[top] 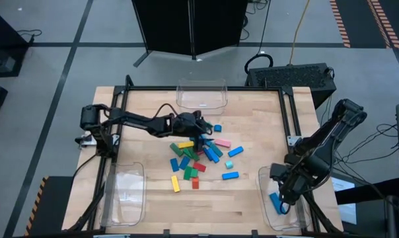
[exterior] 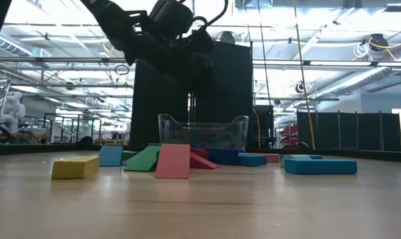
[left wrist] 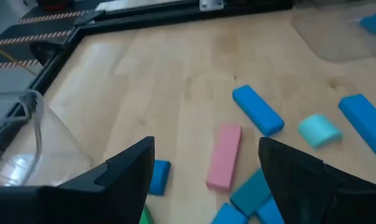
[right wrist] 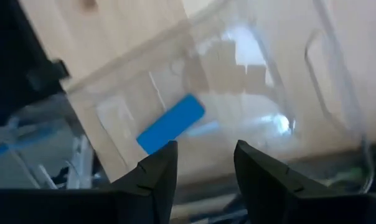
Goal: Sort blocks by size
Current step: Put the light blue rectangle block into the bottom right transparent bin
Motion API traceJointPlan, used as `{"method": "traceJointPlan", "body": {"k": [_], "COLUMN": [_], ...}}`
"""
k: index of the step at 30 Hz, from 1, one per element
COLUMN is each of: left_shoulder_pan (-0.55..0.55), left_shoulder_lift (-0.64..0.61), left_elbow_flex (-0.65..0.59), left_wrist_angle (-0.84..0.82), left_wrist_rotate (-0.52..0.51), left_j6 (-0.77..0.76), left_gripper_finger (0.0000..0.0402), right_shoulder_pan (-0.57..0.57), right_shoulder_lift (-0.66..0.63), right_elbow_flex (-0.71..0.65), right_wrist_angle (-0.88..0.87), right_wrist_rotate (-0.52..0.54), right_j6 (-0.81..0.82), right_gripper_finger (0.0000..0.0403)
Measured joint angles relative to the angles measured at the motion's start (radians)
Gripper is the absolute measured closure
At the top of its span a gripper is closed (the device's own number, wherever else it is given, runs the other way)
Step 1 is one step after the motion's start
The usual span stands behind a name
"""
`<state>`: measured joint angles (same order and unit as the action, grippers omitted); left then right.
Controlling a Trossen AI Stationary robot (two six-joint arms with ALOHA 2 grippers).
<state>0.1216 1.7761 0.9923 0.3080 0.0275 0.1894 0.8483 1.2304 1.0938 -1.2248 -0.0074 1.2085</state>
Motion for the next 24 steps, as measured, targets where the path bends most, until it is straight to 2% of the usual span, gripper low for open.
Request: {"method": "traceJointPlan", "body": {"k": [5,11,24], "left_shoulder_pan": [0.013,0.007,0.007], "left_shoulder_lift": [0.073,0.179,0.162], "left_elbow_flex": [0.08,0.176,0.191], "left_wrist_angle": [-0.067,-0.235,-0.504], "left_wrist_rotate": [0.033,0.035,0.033], "left_j6": [0.011,0.102,0.214], "left_gripper_finger": [0.0114,0.0114,0.0114], "right_shoulder_pan": [-0.021,-0.029,-0.029], "right_shoulder_lift": [0.0,0.0,0.0], "right_elbow_flex": [0.08,0.146,0.148], "right_wrist_angle": [0.002,0.003,-0.008], "right_wrist_rotate": [0.111,0.234,0.298], "right_j6": [-0.094,-0.188,-0.251], "right_gripper_finger": [0.0252,0.0252,0.0252]}}
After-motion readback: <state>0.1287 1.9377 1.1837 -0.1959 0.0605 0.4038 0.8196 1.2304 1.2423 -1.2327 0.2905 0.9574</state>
